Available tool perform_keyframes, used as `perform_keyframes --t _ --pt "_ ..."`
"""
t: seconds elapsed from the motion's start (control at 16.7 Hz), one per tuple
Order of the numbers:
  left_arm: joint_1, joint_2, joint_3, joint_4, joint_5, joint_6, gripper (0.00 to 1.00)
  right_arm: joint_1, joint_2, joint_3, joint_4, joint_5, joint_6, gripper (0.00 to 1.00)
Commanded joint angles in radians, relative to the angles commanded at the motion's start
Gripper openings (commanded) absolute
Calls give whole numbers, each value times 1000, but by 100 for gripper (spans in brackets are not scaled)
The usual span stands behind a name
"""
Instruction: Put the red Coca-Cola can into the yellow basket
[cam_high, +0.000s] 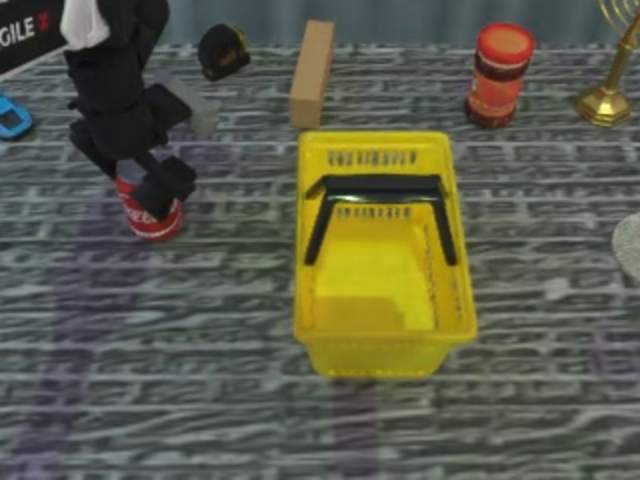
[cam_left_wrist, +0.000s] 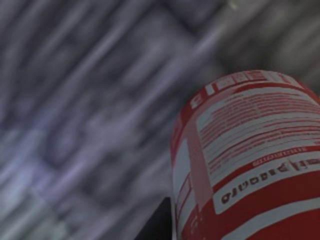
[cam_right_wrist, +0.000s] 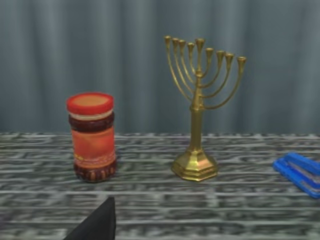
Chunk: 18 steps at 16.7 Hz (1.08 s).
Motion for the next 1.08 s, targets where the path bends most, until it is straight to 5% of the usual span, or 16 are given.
perform_keyframes --t 0.24,0.84,1.08 --pt "0 0 0 0 0 0 0 0 0 0 0 0 0 100" --pt "0 -3 -3 10 8 -1 0 0 0 0 0 0 0 100" --pt "-12 -10 -36 148 118 -43 0 0 0 0 0 0 0 100"
